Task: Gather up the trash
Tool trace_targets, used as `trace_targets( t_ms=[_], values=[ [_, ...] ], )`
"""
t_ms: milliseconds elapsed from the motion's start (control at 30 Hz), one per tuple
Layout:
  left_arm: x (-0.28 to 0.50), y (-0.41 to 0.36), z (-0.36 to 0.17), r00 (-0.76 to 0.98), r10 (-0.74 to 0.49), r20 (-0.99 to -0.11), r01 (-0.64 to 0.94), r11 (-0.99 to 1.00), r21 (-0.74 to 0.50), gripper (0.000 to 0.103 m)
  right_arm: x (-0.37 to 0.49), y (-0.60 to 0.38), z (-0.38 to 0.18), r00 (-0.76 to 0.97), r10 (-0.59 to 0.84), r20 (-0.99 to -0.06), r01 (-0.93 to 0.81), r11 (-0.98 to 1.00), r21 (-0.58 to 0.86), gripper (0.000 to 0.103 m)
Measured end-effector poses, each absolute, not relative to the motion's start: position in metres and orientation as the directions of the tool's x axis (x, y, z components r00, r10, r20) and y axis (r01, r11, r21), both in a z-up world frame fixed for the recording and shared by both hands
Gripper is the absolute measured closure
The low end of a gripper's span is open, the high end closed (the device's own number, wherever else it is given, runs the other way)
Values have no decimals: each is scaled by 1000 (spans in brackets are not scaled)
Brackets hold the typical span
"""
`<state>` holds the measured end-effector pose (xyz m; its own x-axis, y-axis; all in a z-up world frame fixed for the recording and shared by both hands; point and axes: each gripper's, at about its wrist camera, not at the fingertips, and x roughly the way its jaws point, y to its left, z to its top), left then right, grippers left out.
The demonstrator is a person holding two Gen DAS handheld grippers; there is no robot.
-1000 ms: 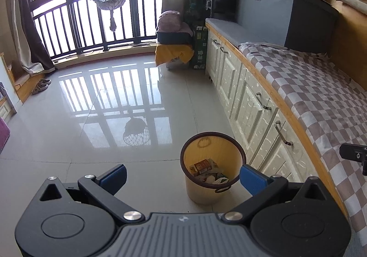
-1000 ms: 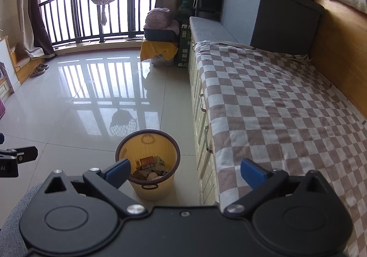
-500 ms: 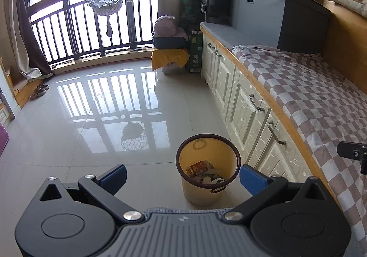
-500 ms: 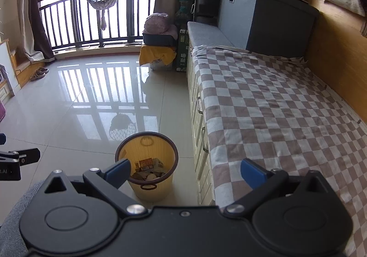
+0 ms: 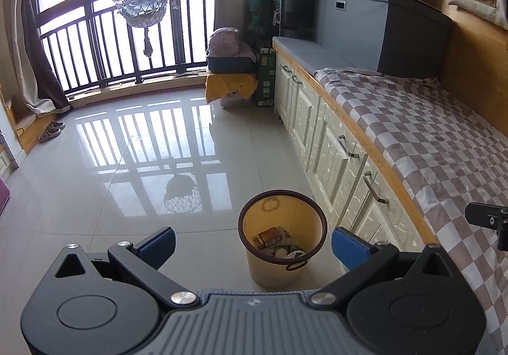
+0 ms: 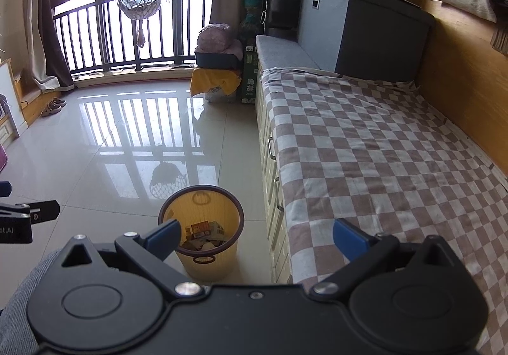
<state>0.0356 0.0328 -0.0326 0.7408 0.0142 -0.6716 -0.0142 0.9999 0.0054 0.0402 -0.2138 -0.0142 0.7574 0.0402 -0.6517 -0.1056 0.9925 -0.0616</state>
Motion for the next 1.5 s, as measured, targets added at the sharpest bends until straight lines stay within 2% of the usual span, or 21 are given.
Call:
trace_targets(
  t_ms=[1500],
  values=[
    [35, 29, -31, 746, 16, -666, -14, 1000, 8, 0, 34, -215, -12, 761, 40, -648, -105, 993, -61, 0]
  ],
)
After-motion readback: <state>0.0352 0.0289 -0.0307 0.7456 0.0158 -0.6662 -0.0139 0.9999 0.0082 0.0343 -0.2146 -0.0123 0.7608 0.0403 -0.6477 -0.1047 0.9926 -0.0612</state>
